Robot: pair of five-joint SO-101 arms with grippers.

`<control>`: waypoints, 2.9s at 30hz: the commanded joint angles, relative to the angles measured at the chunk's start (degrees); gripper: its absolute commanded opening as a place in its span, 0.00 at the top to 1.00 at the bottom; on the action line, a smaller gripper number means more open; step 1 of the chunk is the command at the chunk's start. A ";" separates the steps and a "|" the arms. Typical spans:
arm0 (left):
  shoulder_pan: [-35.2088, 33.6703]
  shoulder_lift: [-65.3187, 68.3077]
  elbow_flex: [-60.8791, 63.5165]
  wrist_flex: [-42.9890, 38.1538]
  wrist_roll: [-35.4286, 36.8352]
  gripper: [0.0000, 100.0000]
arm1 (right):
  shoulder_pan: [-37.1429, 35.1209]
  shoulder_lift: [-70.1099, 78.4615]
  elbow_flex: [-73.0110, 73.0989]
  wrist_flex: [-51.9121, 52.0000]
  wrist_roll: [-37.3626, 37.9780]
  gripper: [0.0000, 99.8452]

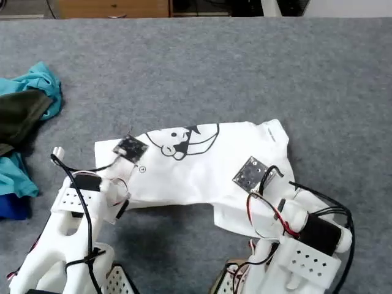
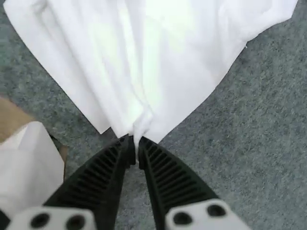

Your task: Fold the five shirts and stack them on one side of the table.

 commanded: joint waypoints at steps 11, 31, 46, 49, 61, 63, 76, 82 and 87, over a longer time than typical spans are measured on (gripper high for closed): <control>-6.33 -0.48 -10.81 6.15 -0.35 0.81 | 0.92 -0.04 -0.57 -0.09 4.31 0.61; -10.37 -0.66 -21.80 12.48 0.44 0.87 | -19.03 24.40 -1.80 -19.43 -19.69 1.00; -3.78 13.85 -12.92 -20.13 20.48 0.98 | -27.38 61.41 -17.10 -25.05 -28.40 1.00; -6.07 24.22 -16.88 -22.33 20.48 0.98 | -28.79 61.41 -16.04 -24.97 -29.19 1.00; -7.65 46.02 -39.56 -13.01 20.48 0.98 | -28.53 60.18 -8.84 -20.57 -20.92 1.00; -7.74 46.37 -40.18 -13.10 20.48 0.98 | -29.23 57.98 -7.43 -19.78 -19.60 1.00; -8.26 46.46 -40.70 -13.80 20.57 0.98 | -41.98 43.12 -3.03 -10.64 -15.30 1.00; -8.26 46.46 -40.70 -13.63 20.57 0.98 | -42.33 44.62 -2.68 -10.64 -13.54 1.00; -8.26 46.46 -40.62 -13.54 20.57 0.98 | -46.55 48.48 -0.92 -10.99 -11.08 1.00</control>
